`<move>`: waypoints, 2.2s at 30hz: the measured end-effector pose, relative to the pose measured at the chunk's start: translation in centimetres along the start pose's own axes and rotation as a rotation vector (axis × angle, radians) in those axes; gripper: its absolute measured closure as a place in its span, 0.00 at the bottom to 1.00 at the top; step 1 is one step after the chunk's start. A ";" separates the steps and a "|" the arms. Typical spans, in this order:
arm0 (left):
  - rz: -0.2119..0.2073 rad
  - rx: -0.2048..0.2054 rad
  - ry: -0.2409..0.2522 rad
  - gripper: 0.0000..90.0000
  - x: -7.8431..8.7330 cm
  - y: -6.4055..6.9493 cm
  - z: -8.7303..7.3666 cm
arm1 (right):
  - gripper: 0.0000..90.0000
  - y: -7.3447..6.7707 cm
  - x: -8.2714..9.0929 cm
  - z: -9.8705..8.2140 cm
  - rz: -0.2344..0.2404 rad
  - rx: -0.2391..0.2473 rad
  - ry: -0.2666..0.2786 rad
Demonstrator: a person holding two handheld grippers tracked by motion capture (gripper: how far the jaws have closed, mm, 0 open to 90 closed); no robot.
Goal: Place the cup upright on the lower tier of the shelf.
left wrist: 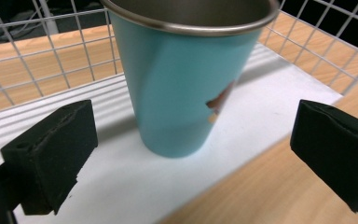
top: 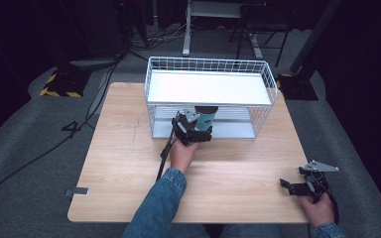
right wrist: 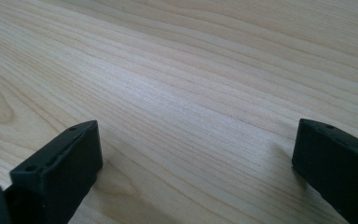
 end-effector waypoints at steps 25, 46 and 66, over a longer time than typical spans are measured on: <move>-0.041 0.023 0.012 0.05 9.0 -0.8 -0.3 | 0.02 -0.3 -0.6 0.5 0.011 0.007 -0.001; -0.084 -0.009 0.001 0.04 16.8 -2.4 -3.5 | 0.02 -1.0 -1.6 1.3 0.027 0.020 0.000; -0.099 0.024 -0.096 0.04 20.3 -3.4 -10.3 | 0.02 -1.0 -1.6 1.2 0.028 0.021 -0.002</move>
Point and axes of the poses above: each handheld gripper's, and its own axes: x roughly backward along the jaws, z roughly out of its top, y roughly to its right, the point moved 10 cm from there along -x, roughly forward along the jaws, and after that the axes turned 6 degrees about y, right-handed, at the moved point
